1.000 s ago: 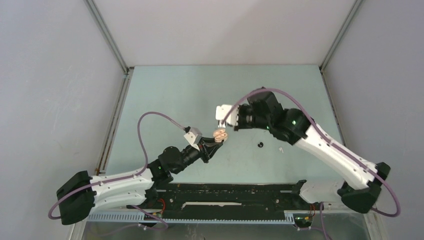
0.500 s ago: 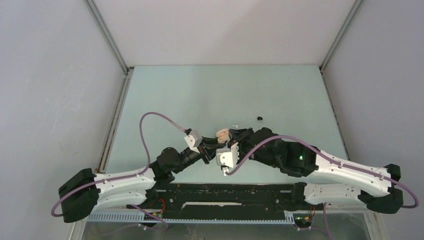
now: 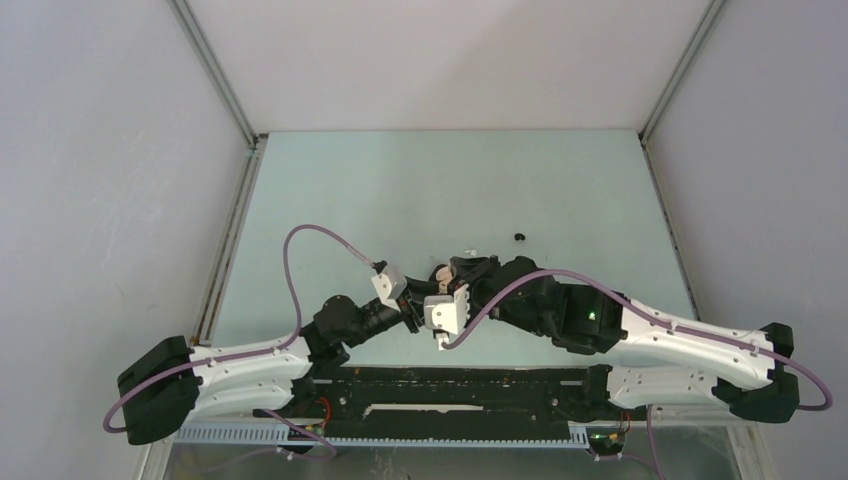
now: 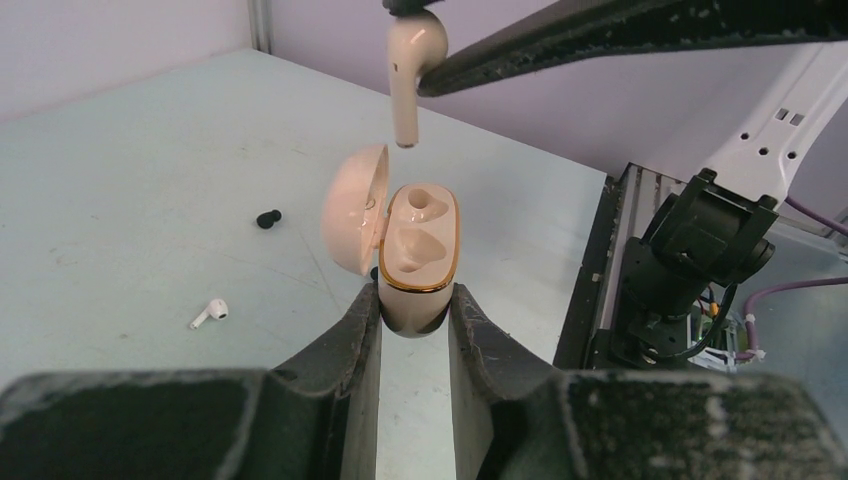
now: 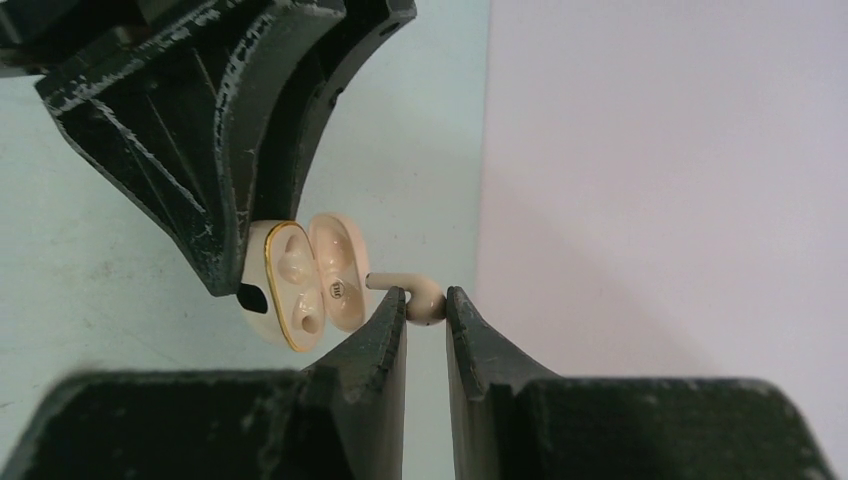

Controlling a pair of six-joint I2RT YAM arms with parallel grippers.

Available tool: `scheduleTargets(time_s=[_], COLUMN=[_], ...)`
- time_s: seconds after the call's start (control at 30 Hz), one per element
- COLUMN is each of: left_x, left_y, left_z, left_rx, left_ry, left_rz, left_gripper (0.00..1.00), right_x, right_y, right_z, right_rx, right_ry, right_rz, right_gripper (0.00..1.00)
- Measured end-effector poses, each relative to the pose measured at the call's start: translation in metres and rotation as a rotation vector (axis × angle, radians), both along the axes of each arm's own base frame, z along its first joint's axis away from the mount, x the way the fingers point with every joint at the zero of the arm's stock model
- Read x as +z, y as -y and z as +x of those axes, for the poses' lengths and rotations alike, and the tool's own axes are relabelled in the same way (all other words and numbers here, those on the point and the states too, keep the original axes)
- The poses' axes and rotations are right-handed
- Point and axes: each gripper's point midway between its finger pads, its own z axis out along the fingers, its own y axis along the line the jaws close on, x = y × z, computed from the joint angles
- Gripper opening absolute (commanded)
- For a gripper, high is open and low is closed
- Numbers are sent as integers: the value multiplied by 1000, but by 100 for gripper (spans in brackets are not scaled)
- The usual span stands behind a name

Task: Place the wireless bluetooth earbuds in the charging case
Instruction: Place the earbud in the charging case.

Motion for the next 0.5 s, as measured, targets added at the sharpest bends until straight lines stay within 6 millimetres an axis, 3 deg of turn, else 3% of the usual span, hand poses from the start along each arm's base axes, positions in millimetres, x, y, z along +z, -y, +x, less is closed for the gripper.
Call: scheduleTargets(time_s=[0.33,0.5], left_x=[1,1], left_y=[0,1], left_z=[-1,-2], left_rx=[-3,-11], left_ry=[-32,-52], left_rz=[-17,-28], left_gripper=[0,0], right_x=[-5,-17], right_y=[-7,-7], right_z=[-14,-18], right_rx=[60,77], right_ry=[-28,-20], right_rz=[-3,-30], right_gripper=[0,0])
